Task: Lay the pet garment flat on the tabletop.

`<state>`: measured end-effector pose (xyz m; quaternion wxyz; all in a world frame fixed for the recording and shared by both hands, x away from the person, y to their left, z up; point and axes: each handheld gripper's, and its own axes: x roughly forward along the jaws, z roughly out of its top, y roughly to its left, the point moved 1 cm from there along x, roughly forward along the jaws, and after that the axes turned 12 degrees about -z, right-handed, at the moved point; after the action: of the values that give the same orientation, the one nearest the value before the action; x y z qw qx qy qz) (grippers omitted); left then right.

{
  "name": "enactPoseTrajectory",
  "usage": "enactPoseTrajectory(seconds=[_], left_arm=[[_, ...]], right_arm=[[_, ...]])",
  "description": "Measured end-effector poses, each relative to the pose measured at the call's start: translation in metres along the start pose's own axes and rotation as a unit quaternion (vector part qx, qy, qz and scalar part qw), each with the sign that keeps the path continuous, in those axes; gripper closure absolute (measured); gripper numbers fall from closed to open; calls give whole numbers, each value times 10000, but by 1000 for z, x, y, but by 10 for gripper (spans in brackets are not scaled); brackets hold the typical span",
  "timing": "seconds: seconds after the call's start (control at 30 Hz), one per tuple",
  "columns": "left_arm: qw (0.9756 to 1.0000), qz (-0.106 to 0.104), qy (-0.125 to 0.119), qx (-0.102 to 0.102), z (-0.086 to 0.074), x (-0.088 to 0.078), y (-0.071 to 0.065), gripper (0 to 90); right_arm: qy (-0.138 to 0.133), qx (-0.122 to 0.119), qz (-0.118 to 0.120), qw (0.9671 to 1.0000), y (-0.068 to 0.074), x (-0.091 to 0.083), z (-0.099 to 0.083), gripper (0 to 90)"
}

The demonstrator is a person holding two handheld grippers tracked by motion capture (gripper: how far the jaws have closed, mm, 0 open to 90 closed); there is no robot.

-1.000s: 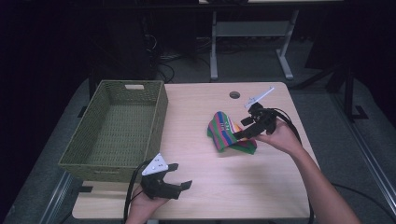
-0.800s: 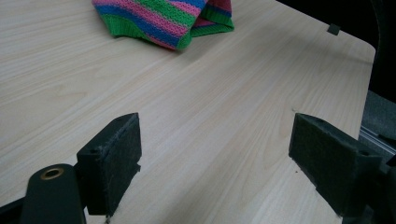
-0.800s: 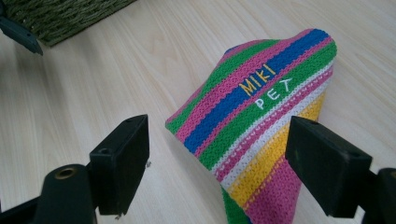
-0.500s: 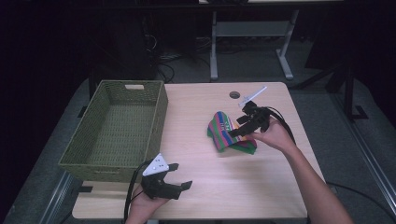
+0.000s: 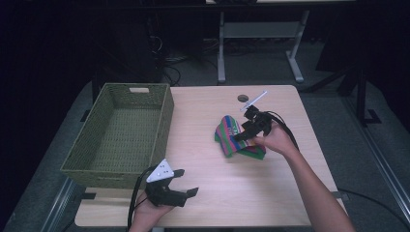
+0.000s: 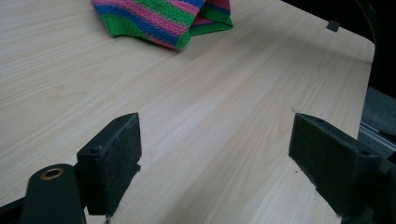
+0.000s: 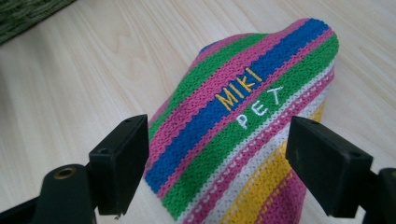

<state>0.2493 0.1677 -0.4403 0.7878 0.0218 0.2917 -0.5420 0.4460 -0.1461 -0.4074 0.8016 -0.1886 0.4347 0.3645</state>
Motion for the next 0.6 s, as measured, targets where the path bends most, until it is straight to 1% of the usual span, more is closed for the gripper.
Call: enactPoseTrajectory(seconds=[0.1,0.13,0.17,0.2,0.4,0.47,0.57,0.6], left_arm=[[10000,-39,-3,-30,0,0,1,166],[10000,-49,-41,-49,0,0,1,166],[10000,-49,-41,-49,0,0,1,166],[10000,-55,-50,-51,0,0,1,166],[9999,-87,-48,-65,0,0,1,166],[9999,-99,-52,-74,0,0,1,166],[9999,-97,-60,-69,0,-1,1,166],[9999,-95,-60,-65,0,-1,1,166]], right_arm=[[50,-8,-65,10000,-1,3,0,217],[73,11,-63,10000,-3,7,0,218],[73,11,-63,10000,-3,7,0,218],[140,18,-128,9998,-3,10,-1,219],[250,10,-247,9994,-4,19,-1,231],[362,-25,-301,9989,-3,25,-2,243],[402,-12,-305,9987,-3,29,-4,257],[450,9,-330,9984,-4,34,-6,263]])
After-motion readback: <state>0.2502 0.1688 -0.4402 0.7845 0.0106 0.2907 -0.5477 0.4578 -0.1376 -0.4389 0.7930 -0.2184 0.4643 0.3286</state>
